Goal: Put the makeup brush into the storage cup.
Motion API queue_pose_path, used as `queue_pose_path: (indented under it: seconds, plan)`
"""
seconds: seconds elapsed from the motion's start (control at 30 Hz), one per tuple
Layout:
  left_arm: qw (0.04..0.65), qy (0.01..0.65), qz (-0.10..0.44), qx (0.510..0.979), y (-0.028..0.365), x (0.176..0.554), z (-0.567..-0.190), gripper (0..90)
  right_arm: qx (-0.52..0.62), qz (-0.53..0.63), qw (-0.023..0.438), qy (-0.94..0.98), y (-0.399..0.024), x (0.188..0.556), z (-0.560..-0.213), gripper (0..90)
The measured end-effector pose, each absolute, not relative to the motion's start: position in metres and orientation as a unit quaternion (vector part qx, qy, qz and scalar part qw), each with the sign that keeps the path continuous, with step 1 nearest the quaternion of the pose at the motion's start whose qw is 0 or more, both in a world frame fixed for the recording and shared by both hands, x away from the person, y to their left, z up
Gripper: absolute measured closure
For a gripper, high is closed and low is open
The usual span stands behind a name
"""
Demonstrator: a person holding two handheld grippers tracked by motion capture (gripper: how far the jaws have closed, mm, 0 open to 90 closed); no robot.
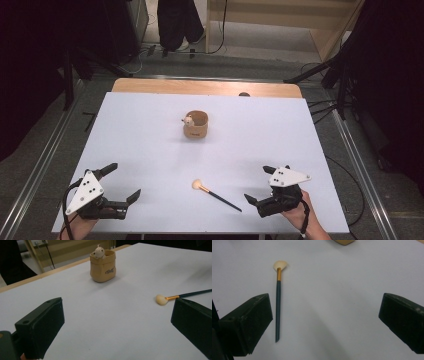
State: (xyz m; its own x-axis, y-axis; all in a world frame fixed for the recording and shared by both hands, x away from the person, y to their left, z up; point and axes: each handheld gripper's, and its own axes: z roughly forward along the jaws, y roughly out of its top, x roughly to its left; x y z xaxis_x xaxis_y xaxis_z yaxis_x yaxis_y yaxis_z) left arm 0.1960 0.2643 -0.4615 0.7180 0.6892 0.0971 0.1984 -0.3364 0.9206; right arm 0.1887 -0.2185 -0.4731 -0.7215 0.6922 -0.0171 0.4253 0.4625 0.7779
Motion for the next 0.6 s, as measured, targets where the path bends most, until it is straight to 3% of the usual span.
queue_pose_path:
  seconds: [0.6]
  plan:
    - [0.5,0.285,0.245,0.78,0.265,0.196,-0.461,0.0,0.317,0.364,0.147,0.863,-0.189,0.203,-0.474,0.0]
